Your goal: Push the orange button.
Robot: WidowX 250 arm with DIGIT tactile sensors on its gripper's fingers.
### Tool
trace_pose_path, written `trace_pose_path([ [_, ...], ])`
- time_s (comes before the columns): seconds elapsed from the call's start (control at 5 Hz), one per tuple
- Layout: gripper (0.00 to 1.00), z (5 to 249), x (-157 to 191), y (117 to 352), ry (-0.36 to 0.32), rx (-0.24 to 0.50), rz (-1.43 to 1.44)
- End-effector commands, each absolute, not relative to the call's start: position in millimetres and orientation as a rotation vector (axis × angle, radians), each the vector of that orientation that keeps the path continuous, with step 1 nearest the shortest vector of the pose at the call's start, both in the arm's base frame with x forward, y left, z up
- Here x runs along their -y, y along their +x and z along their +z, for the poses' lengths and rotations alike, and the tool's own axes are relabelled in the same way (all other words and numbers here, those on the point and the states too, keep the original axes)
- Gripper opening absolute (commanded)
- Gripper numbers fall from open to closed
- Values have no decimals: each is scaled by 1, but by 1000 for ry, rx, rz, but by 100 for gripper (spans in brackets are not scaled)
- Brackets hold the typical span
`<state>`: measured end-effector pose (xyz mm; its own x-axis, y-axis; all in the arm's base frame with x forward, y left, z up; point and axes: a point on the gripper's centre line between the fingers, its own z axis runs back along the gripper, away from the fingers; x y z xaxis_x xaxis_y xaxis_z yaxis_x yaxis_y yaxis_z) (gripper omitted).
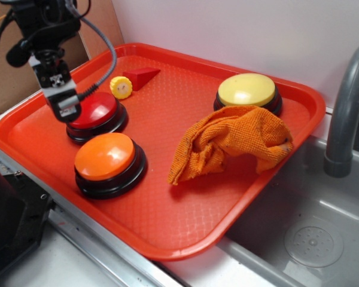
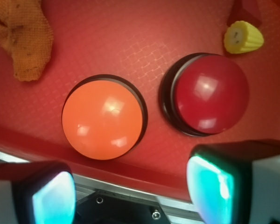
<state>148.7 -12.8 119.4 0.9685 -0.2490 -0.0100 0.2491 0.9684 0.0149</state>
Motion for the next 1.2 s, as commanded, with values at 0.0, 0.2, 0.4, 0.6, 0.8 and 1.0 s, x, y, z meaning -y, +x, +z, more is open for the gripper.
trace_pose_path([
  [0.0,100,138,13,154,35,22,-249],
  [0.2,100,144,14,150,34,26,-234],
  [0.4,100,150,14,145,27,29,-220],
  [0.6,100,157,15,141,27,25,-208],
  [0.8,100,161,15,139,20,23,-205],
  [1.0,100,165,15,136,35,17,-200],
])
